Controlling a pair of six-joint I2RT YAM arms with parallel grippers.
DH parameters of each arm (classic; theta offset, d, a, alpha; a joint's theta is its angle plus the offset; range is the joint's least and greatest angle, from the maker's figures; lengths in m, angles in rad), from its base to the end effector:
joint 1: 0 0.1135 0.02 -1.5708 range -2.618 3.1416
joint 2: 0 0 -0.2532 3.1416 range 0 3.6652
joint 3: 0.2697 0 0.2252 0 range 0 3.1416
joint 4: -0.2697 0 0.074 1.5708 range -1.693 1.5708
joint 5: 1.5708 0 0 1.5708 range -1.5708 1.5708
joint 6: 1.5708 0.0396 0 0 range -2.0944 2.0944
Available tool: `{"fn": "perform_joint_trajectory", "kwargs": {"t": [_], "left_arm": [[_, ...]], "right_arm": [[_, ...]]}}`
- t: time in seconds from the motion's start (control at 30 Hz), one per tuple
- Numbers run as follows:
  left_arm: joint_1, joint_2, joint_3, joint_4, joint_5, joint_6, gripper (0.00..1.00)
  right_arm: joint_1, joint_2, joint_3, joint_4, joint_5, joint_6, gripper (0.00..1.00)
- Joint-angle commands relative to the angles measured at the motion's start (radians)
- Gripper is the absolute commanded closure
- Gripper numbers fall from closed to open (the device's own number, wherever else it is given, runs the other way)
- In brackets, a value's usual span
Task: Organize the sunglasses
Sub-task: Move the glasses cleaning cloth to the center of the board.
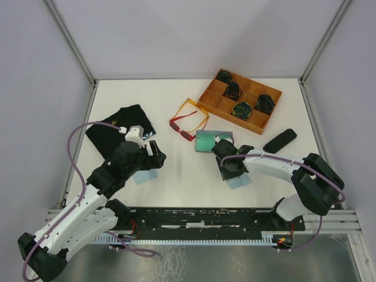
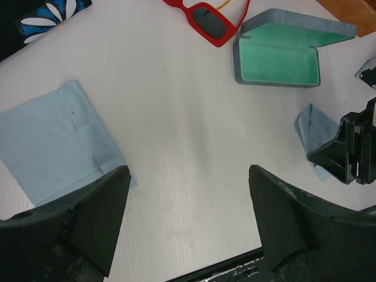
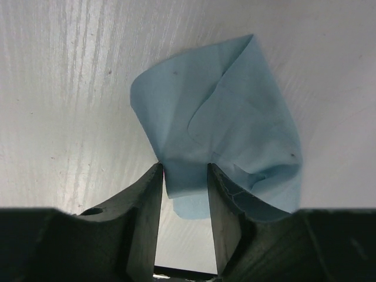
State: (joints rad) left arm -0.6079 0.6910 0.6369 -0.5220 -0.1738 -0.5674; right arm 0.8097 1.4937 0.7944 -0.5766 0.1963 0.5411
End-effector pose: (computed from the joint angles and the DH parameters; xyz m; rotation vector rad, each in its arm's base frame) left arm 0.1185 -0.0741 0.2615 -0.0588 2.1784 -0.4973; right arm 0.1698 0.1670 0.1642 -0.3331 2.7701 0.0447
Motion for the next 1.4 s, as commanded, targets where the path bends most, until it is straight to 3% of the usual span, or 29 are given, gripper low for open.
{"fn": "perform_joint_trajectory", "kwargs": {"t": [0.0, 0.37, 0.7, 0.93, 1.37], "left_arm": [[0.003, -0.003, 0.027, 0.032, 0.011, -0.004, 0.12], [0.004, -0.005, 0.026, 0.035, 0.015, -0.006, 0.12], [0.003, -0.009, 0.013, 0.057, 0.033, -0.030, 0.12], [0.004, -0.060, -0.019, 0.064, 0.023, -0.069, 0.12], [0.003, -0.178, -0.041, 0.017, -0.066, -0.136, 0.12]], "right_arm": [[0.005, -0.001, 0.026, -0.020, 0.017, -0.008, 0.57], [0.006, -0.004, 0.021, -0.019, 0.009, -0.032, 0.73], [0.028, 0.024, 0.050, 0.032, -0.036, -0.116, 1.00], [0.115, 0.076, 0.135, 0.053, -0.061, -0.256, 1.00], [0.396, 0.248, 0.270, 0.041, -0.200, -0.539, 1.00]]}}
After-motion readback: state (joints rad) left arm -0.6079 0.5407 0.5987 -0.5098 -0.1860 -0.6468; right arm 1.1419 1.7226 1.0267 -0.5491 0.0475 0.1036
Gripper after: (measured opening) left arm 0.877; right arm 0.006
